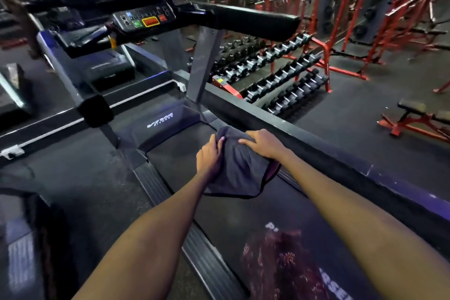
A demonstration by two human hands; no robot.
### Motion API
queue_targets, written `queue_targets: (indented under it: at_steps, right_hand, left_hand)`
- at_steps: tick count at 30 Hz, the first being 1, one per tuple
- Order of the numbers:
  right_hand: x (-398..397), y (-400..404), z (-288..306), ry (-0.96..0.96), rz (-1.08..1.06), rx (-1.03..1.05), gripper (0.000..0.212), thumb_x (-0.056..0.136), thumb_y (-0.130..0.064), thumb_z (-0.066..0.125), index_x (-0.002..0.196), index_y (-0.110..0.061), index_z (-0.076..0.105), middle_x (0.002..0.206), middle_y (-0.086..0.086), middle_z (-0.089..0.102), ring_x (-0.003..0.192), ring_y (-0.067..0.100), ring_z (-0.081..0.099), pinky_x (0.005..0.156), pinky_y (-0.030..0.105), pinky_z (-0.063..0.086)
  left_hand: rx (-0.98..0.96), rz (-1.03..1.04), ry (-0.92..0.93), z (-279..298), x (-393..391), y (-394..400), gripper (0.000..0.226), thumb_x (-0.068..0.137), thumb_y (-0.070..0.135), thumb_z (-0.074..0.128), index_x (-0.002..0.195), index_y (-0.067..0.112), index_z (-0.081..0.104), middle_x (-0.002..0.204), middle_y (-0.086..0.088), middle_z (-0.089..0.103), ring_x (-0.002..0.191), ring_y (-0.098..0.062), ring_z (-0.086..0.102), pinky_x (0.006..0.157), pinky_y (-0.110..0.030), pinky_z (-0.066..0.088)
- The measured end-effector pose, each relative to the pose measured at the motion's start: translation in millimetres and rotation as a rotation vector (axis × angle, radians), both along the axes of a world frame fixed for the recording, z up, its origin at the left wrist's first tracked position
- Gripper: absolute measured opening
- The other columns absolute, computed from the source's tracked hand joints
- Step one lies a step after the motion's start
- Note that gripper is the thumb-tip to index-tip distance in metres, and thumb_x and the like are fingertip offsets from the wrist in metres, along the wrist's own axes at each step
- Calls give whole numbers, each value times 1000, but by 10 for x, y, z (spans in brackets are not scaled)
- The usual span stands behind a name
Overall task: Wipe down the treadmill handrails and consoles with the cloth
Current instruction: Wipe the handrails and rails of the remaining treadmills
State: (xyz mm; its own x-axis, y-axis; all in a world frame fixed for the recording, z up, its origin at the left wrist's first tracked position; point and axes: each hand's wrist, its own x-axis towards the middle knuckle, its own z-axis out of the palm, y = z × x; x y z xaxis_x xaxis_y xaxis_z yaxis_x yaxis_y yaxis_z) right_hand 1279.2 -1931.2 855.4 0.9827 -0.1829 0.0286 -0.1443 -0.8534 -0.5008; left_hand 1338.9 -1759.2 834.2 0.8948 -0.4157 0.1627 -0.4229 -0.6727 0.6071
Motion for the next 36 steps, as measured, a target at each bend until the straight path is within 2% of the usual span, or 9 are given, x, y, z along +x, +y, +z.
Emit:
queue_targets:
  at_steps: [4,10,13,18,21,27,32,34,36]
  right_hand:
    - [264,-372,426,-4,54,42,45,94,-43,50,105,-1,62,97,17,67,93,30,62,68,29,40]
    - [595,-683,1376,39,149,11,39,94,-43,49,85,-7,60,88,18,66,87,33,62,70,36,44]
    - [758,-673,1780,34,200,-37,39,93,-44,50,62,-24,39,74,12,59,81,33,61,70,39,44]
    - [1150,-468,2251,37,288,-6,36,93,-43,51,78,-10,56,87,16,66,85,33,61,70,38,43]
    - [1530,-321,2409,14,360,-45,41,93,-44,50,92,-4,62,94,15,67,91,31,61,73,36,42]
    - [2343,-51,2329,18,456,-45,42,90,-48,53,78,-8,57,86,14,67,86,33,62,71,37,43]
    - [2866,327,2306,1,614,18,35,87,-42,62,89,-8,67,100,11,69,97,28,61,77,30,41]
    - [3083,487,2287,34,683,27,45,82,-51,63,84,-6,67,91,7,70,88,25,63,79,41,48]
    - [3290,661,2247,69,760,6,48,78,-56,64,71,-9,63,81,8,69,77,23,62,71,41,48]
  left_hand:
    - [-4,72,16,413,154,-342,36,101,42,30,99,9,45,100,-21,65,96,-43,57,71,-38,37]
    - [-19,171,20,1296,316,-663,36,102,39,31,100,7,47,101,-21,65,96,-43,57,72,-39,37]
    - [-33,228,24,1672,383,-642,36,102,40,31,103,7,48,103,-22,65,98,-44,57,74,-40,39]
    - [-11,330,21,2150,637,-420,37,101,40,31,104,8,48,104,-22,65,98,-45,58,75,-42,40]
    - [-15,398,4,2272,921,-280,36,101,40,31,103,8,47,101,-21,65,97,-43,58,74,-42,41]
    - [-61,531,1,2199,1403,-31,37,101,40,31,105,7,49,102,-22,65,97,-43,58,78,-43,40]
    - [-146,721,5,2121,1580,225,37,101,38,33,100,5,49,101,-25,64,96,-44,58,75,-43,40]
    - [-167,786,20,2097,1598,344,37,101,37,34,100,4,49,102,-26,64,97,-44,57,76,-43,39]
    - [-191,853,31,2067,1603,464,36,101,37,35,98,4,50,103,-26,64,98,-43,57,76,-42,39]
